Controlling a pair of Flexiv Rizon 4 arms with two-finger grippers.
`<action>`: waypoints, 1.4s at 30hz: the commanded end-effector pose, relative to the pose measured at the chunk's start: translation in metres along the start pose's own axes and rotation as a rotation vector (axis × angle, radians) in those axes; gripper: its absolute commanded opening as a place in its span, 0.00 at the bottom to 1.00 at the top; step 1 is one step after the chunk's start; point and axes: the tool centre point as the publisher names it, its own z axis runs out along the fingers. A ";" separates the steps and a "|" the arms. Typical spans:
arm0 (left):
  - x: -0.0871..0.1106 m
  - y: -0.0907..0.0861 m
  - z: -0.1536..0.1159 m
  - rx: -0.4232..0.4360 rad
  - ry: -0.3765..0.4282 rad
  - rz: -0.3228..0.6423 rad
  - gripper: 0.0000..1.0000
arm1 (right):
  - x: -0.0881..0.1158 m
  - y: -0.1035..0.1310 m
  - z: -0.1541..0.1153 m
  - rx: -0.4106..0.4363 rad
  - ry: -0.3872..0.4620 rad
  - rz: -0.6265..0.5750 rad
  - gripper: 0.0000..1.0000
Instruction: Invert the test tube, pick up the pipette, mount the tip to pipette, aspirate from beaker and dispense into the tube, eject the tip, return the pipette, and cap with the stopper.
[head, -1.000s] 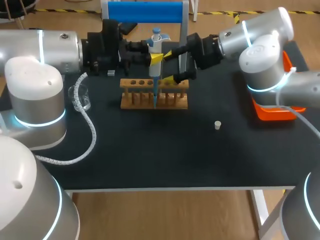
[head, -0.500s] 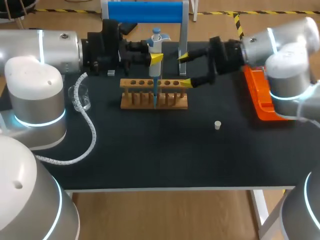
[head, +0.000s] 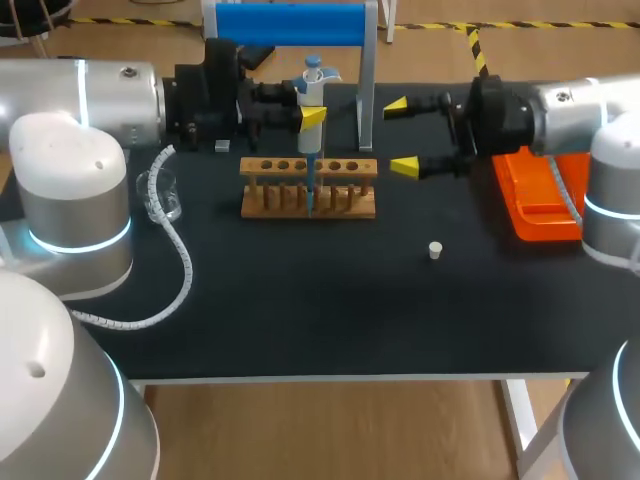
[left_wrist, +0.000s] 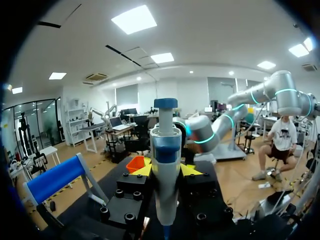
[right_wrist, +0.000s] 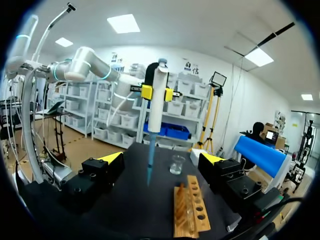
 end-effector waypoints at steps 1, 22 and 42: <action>0.000 0.001 0.001 0.003 -0.005 0.001 0.00 | 0.009 0.007 0.005 -0.045 0.003 0.010 1.00; 0.000 0.001 0.001 0.003 -0.005 0.001 0.00 | 0.016 0.040 0.072 -0.076 0.043 0.189 1.00; 0.000 0.001 0.001 0.003 -0.005 0.001 0.00 | 0.018 0.051 0.097 -0.051 0.027 0.158 1.00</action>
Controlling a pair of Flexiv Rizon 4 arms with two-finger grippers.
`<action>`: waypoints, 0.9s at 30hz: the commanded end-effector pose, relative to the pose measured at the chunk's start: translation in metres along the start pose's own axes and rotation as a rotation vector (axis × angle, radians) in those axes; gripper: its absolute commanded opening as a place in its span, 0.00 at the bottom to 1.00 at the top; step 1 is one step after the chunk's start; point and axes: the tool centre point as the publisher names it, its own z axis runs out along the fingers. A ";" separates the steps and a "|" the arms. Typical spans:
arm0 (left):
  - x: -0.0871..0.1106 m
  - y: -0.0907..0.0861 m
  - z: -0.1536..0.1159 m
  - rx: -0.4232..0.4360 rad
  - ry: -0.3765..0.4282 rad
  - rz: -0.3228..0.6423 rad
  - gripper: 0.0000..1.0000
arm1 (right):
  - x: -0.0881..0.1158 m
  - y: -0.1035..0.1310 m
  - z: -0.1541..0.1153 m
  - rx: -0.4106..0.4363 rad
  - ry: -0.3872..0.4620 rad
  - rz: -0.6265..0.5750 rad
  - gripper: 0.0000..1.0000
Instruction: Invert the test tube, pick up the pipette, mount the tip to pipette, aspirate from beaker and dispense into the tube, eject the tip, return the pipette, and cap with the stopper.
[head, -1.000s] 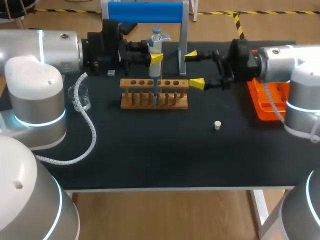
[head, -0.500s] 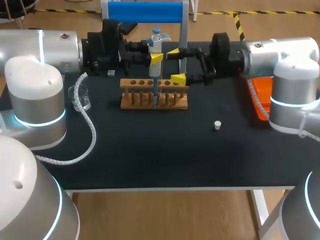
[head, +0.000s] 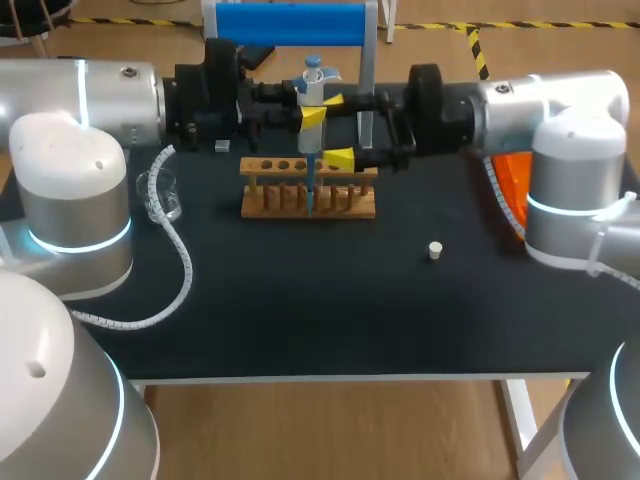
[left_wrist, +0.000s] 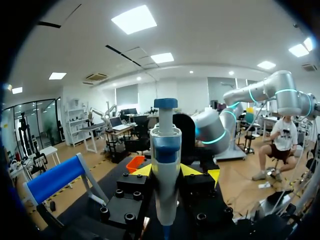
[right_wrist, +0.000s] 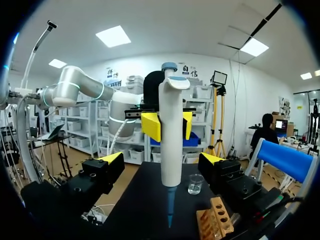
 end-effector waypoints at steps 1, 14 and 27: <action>0.000 0.001 0.001 0.003 -0.005 0.001 0.00 | -0.001 0.000 0.006 0.000 -0.002 0.004 1.00; 0.000 0.001 0.001 0.003 -0.005 0.001 0.00 | -0.006 -0.002 0.016 0.004 -0.008 0.006 1.00; 0.000 0.001 0.001 0.003 -0.005 0.001 0.00 | -0.013 -0.005 0.022 -0.009 -0.019 0.011 1.00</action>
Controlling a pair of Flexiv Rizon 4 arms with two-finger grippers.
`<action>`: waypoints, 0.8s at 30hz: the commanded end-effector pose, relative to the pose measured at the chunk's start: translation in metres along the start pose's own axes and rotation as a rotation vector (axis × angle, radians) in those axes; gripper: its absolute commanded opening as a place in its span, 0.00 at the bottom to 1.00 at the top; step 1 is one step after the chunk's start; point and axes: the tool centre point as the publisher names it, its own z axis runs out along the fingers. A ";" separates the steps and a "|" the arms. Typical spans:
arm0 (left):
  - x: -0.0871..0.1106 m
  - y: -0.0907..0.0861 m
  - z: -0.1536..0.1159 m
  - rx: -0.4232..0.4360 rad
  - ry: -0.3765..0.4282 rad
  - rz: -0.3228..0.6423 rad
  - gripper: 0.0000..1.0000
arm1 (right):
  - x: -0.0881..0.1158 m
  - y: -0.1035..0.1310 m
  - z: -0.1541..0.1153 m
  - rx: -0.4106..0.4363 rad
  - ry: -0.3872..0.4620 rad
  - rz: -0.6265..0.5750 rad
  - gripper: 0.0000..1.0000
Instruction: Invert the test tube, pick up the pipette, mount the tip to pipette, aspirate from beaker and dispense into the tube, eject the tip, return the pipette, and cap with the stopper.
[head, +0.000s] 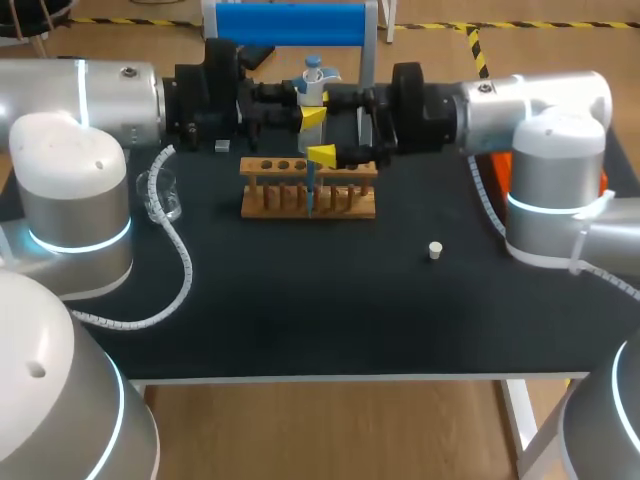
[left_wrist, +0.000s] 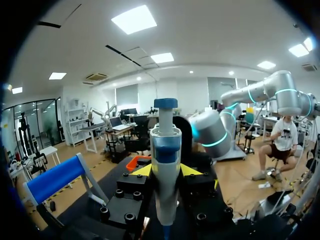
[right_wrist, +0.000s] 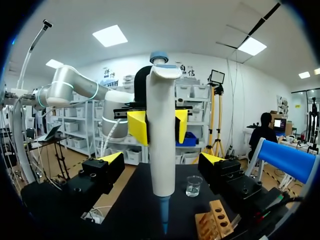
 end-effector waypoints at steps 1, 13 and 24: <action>0.000 0.001 0.001 0.003 -0.005 0.001 0.00 | -0.002 -0.003 0.003 -0.007 0.000 0.000 1.00; 0.000 0.001 0.001 0.003 -0.005 0.001 0.00 | -0.006 -0.003 0.006 -0.015 0.001 -0.004 0.87; 0.000 0.001 0.001 0.003 -0.005 0.001 0.00 | -0.005 -0.001 0.007 -0.024 0.007 -0.010 0.71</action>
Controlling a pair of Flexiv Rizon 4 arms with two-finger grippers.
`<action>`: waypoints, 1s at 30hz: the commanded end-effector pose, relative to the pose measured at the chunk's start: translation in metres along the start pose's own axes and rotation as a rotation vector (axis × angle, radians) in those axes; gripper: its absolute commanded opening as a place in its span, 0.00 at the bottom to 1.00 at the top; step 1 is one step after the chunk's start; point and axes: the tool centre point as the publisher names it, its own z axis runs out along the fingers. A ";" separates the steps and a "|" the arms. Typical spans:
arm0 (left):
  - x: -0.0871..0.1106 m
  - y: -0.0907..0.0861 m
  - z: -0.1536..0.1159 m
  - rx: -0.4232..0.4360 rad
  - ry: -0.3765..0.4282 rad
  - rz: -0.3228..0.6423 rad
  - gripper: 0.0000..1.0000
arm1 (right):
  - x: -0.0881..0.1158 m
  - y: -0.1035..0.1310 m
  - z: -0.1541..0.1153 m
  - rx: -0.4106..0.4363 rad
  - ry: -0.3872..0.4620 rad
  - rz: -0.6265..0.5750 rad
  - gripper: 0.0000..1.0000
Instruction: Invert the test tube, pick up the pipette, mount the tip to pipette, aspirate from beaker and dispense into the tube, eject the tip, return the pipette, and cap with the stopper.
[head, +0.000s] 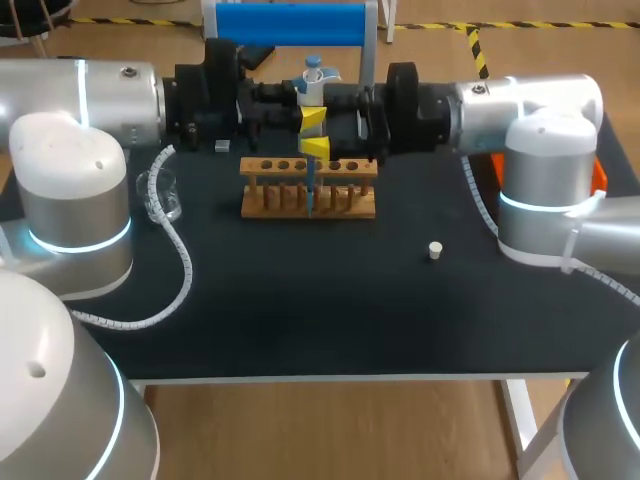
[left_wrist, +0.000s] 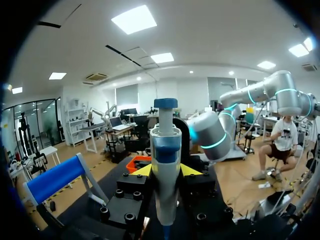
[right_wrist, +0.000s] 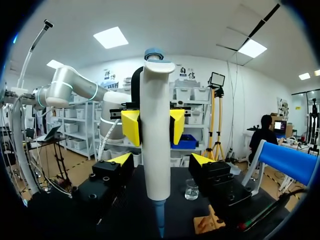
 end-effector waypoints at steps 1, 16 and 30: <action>0.000 0.001 0.001 0.003 -0.005 0.001 0.00 | 0.000 -0.001 0.001 -0.001 0.003 0.001 0.71; 0.000 0.001 0.001 0.003 -0.005 0.001 0.00 | 0.001 0.000 0.003 -0.008 0.012 -0.005 0.42; 0.000 0.001 0.001 0.003 -0.005 0.001 0.00 | 0.003 0.002 0.002 -0.022 0.018 -0.011 0.00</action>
